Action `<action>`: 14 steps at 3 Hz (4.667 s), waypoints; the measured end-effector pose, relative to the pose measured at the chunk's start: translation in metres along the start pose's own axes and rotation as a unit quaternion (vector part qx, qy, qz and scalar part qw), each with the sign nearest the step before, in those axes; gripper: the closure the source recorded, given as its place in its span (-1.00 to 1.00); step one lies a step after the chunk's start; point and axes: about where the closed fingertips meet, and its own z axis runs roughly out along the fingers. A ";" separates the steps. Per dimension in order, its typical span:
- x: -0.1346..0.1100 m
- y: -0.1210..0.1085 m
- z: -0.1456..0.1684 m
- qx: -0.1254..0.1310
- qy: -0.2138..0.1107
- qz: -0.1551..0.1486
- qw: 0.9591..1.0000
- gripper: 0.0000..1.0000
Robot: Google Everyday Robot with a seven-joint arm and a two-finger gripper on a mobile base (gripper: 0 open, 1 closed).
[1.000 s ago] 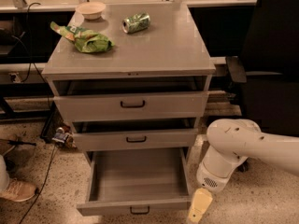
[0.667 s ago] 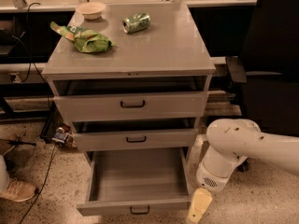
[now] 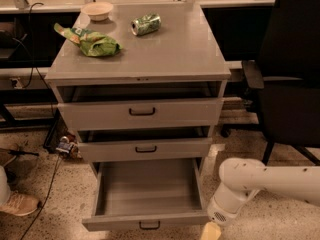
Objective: Close bottom drawer
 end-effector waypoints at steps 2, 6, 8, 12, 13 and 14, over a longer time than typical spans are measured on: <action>0.010 -0.058 0.151 -0.050 -0.071 0.038 0.995 0.11; 0.003 -0.094 0.233 -0.063 -0.114 0.036 0.991 1.00; -0.035 -0.150 0.256 -0.015 -0.192 0.014 0.981 1.00; -0.106 -0.180 0.244 0.017 -0.271 -0.065 0.960 1.00; -0.118 -0.192 0.245 0.038 -0.292 -0.076 0.953 1.00; -0.147 -0.212 0.237 0.080 -0.330 -0.106 0.934 1.00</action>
Offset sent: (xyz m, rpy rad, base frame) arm -0.0158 0.0055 -0.2497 0.2432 0.0440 -0.2116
